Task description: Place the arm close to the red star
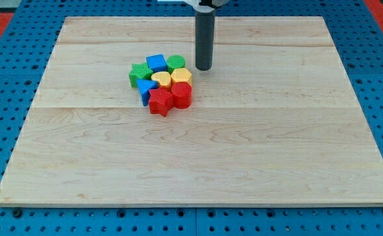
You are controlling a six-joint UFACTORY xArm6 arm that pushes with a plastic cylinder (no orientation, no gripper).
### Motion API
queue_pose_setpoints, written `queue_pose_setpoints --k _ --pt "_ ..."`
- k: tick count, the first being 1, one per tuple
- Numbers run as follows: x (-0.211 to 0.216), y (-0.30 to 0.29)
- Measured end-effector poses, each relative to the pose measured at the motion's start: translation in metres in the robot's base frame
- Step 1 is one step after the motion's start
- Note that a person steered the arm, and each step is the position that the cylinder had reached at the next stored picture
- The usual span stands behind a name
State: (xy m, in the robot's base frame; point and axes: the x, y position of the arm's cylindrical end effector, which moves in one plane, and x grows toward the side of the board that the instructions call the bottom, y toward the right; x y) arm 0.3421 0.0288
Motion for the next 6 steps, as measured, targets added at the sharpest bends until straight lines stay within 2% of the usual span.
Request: queue_pose_setpoints --k 1,2,3,4,6 --pt "0.045 0.057" --pt "0.117 0.047" --pt "0.160 -0.027" --pt "0.158 -0.086" --pt "0.062 -0.199"
